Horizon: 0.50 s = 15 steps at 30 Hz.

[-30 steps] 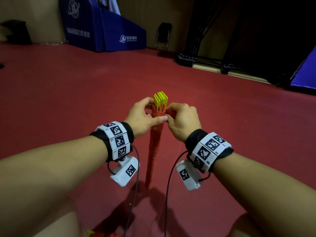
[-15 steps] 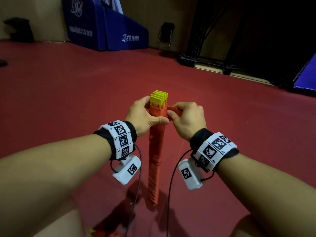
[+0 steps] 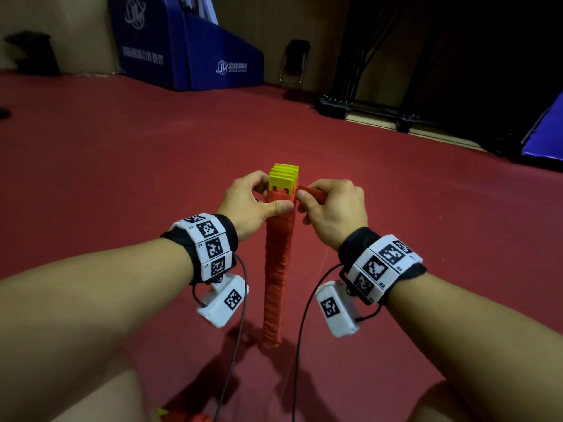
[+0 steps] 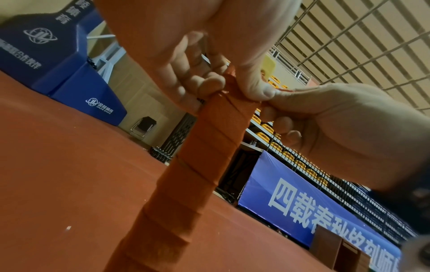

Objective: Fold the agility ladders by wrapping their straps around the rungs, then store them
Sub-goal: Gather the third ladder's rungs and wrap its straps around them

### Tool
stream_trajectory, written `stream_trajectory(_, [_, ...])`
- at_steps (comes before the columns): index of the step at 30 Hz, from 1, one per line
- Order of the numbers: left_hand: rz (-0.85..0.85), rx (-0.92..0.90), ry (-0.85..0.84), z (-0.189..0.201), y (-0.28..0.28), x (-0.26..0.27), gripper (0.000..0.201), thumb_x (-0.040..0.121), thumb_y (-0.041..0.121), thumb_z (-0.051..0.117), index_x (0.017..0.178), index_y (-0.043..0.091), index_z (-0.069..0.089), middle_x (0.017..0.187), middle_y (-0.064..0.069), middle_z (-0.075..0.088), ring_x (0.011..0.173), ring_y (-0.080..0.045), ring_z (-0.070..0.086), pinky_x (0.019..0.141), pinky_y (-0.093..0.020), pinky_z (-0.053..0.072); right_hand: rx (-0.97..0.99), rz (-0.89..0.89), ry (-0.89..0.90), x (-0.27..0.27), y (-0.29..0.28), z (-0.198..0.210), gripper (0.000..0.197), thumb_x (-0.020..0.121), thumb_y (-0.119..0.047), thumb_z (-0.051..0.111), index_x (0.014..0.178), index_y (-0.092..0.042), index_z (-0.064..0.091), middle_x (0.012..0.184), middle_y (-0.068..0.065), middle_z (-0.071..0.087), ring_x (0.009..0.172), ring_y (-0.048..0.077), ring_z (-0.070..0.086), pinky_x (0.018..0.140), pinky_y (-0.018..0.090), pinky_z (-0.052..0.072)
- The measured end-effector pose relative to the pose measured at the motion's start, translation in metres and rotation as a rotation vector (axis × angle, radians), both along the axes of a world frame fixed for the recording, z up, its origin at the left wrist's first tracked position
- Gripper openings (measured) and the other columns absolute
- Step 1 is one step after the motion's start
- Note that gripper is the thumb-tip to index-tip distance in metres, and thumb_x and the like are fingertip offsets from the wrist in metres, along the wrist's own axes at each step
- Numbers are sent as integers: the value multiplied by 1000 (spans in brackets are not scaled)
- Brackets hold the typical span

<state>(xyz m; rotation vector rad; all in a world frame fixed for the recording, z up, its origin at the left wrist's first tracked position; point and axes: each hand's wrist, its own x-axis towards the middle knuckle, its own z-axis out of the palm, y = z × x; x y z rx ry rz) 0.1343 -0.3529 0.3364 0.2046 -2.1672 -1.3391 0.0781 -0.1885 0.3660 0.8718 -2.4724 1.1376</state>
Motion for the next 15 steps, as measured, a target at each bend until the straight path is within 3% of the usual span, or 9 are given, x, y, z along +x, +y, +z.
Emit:
stream_trajectory(2, [23, -15, 0, -1, 0, 1, 40, 68, 40, 91, 92, 16, 70, 92, -7, 72, 88, -24, 64, 82, -42, 49, 0, -8, -7, -1, -2, -4, 24, 91, -40, 64, 77, -23, 72, 60, -2, 69, 64, 19, 68, 69, 34, 57])
stream_trajectory(5, [71, -7, 9, -1, 3, 3, 53, 56, 61, 82, 87, 19, 71, 84, -5, 71, 70, -15, 58, 72, -40, 50, -8, 10, -4, 2, -6, -7, 25, 89, -40, 59, 81, -22, 73, 66, 1, 71, 73, 31, 68, 72, 42, 57])
stream_trajectory(7, [84, 7, 26, -1, 5, 2, 59, 51, 67, 75, 87, 20, 71, 82, -5, 71, 67, -12, 54, 68, -38, 49, 5, 28, 4, 5, -8, -6, 23, 92, -35, 58, 84, -21, 74, 68, 3, 71, 76, 33, 67, 73, 42, 56])
stream_trajectory(11, [123, -3, 31, 3, 9, 4, 53, 55, 61, 77, 87, 20, 73, 79, -2, 71, 74, -24, 63, 69, -39, 52, 32, 61, 12, 8, -9, -5, 22, 95, -27, 55, 85, -20, 72, 71, 7, 70, 78, 35, 65, 74, 43, 54])
stream_trajectory(15, [132, 85, 5, 1, 10, 3, 48, 50, 63, 81, 85, 30, 73, 73, 7, 67, 74, -31, 71, 66, -51, 61, 51, 94, 3, 5, -7, -5, 25, 96, -20, 51, 77, -18, 67, 71, 4, 70, 77, 34, 65, 75, 46, 53])
